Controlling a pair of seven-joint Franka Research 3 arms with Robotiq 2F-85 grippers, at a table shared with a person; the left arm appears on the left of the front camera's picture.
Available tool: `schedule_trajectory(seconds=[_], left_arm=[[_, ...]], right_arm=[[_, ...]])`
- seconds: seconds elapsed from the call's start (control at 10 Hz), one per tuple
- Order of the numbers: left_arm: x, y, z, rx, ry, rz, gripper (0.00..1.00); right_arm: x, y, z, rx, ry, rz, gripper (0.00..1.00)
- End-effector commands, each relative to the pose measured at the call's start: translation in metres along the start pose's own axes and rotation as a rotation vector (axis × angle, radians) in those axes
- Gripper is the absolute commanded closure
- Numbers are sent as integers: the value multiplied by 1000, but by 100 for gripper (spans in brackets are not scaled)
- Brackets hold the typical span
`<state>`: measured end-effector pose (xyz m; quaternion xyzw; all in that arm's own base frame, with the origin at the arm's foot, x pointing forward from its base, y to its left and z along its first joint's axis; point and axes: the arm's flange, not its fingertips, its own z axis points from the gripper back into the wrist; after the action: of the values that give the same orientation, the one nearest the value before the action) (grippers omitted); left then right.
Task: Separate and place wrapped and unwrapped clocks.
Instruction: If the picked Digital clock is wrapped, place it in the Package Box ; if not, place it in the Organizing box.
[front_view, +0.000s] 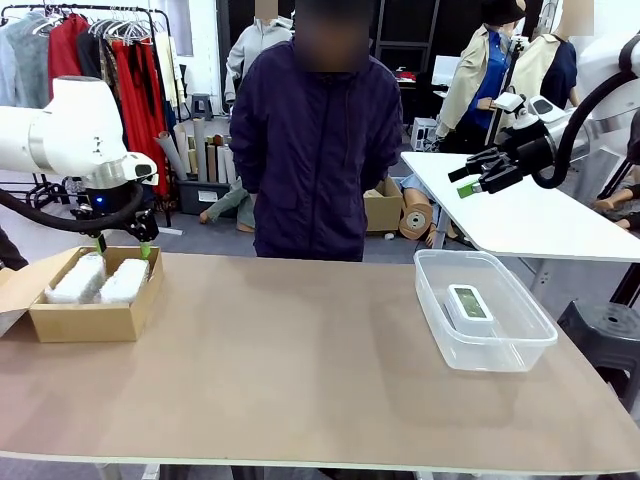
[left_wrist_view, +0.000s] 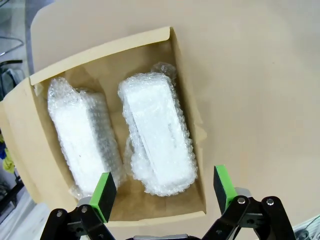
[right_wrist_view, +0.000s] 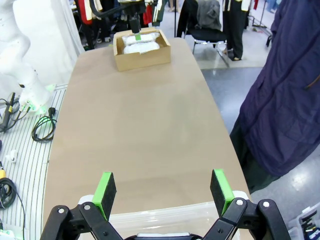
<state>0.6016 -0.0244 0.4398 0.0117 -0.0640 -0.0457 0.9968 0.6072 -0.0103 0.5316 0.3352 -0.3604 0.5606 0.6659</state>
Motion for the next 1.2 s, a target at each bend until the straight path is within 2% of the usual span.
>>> schedule_trajectory(seconds=[0.0, 0.4, 0.5, 0.6, 0.8, 1.0, 1.1], left_arm=[[1, 2, -3, 1, -3, 5, 0], [0, 0, -4, 0, 5, 1, 0], [-1, -3, 3, -77, 5, -217, 0], [-1, 1, 15, -106, 1, -350, 0], [-2, 0, 37, -162, -42, -557, 0], [-4, -7, 67, -299, -70, -824, 0], [-1, -7, 86, -369, -136, -911, 0]], right_arm=[[2, 1, 0, 3, -3, 4, 0], [2, 1, 0, 3, -3, 4, 0], [2, 1, 0, 3, -3, 4, 0], [2, 1, 0, 3, -3, 4, 0], [2, 1, 0, 3, -3, 4, 0], [2, 1, 0, 3, -3, 4, 0], [2, 1, 0, 3, -3, 4, 0]])
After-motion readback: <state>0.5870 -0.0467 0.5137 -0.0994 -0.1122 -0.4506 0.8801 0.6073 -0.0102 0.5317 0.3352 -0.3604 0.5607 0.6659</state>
